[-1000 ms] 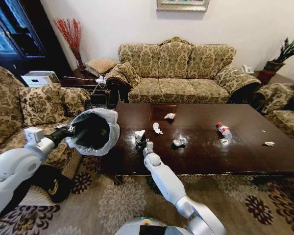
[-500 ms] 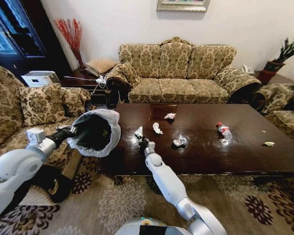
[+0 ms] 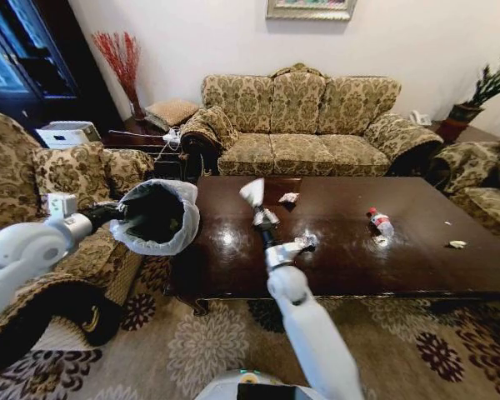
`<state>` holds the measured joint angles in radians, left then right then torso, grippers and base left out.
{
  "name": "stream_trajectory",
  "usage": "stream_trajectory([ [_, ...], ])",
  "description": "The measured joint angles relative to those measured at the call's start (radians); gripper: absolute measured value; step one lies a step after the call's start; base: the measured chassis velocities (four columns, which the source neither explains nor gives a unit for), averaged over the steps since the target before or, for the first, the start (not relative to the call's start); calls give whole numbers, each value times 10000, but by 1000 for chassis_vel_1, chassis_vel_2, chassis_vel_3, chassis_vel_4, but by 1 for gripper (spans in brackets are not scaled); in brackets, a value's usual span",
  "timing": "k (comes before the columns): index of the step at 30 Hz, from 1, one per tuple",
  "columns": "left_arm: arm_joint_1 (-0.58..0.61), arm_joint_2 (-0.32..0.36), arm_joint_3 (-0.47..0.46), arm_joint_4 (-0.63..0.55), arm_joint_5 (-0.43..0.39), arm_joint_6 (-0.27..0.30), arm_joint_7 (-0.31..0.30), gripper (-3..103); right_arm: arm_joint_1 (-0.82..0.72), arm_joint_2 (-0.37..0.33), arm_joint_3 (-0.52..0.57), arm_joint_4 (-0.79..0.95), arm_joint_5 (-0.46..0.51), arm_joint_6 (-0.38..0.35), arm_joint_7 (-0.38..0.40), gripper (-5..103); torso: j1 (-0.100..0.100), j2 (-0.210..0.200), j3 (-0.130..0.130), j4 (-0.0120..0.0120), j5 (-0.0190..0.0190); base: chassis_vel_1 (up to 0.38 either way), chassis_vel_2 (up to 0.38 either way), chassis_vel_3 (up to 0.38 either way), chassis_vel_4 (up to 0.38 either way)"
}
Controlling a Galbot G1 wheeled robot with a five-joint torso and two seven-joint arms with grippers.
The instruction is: Move to the front of the table and place the trash on the table into the trash bin.
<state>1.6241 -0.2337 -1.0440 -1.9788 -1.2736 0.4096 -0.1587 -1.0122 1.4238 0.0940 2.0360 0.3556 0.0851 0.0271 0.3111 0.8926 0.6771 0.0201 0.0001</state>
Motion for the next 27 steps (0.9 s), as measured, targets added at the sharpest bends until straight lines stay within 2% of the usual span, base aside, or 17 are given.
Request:
stream_trajectory([
  [1,0,0,0,0,0,0,0,2,0,0,0,0,0,0,0,1,0,0,0,0,0,0,0,0,0],
  [4,67,40,227,-554,-188,225,-300,2,220,-633,-1282,818,667,-210,-676,1,-2,1,-1,2,-5,0,0,0,0],
  [5,67,40,227,-554,-188,225,-300,2,220,-633,-1282,818,667,-210,-676,1,-2,1,-1,2,-5,0,0,0,0],
  [7,124,95,285,-908,-278,338,-436,2,458,-799,-2203,752,700,-303,-902,1,-2,1,-1,3,-3,0,0,0,0],
  [9,146,164,309,-1225,-325,397,-542,2,777,-772,-2952,395,491,-381,-974,1,-2,0,0,4,-4,0,0,0,0],
  [13,141,208,311,-1582,-429,434,-692,2,1133,-574,-3519,-53,145,-585,-858,-2,0,0,1,3,1,0,0,0,0],
  [15,129,206,309,-1854,-494,445,-791,2,1254,-373,-3817,-389,-225,-818,-658,8,1,0,2,3,1,0,0,0,0],
  [16,128,164,290,-1966,-511,447,-824,2,1231,-296,-3903,-502,-417,-964,-524,19,0,0,2,3,0,0,0,0,0],
  [18,125,130,281,-1996,-513,447,-844,2,1192,-273,-3920,-529,-478,-1009,-486,19,0,0,1,3,0,0,0,0,0],
  [20,122,81,246,-2028,-515,447,-862,2,1126,-271,-3922,-527,-510,-1038,-466,30,0,0,1,3,0,0,0,0,0],
  [21,122,69,232,-2027,-516,445,-866,2,1101,-285,-3918,-496,-511,-1044,-466,30,-1,0,1,3,0,0,0,0,0],
  [23,127,39,209,-2034,-517,441,-868,2,1054,-309,-3881,-416,-513,-1046,-476,41,0,0,1,3,0,0,0,0,0],
  [25,131,17,200,-2057,-517,438,-874,2,1011,-315,-3861,-381,-514,-1038,-482,41,0,0,1,3,0,0,0,0,0],
  [26,140,-14,194,-2099,-521,434,-872,2,947,-321,-3840,-341,-510,-963,-488,52,0,0,1,3,0,0,0,0,0],
  [27,147,-46,192,-2132,-525,431,-871,2,885,-326,-3822,-293,-490,-850,-496,57,0,0,1,3,-1,0,0,0,0],
])
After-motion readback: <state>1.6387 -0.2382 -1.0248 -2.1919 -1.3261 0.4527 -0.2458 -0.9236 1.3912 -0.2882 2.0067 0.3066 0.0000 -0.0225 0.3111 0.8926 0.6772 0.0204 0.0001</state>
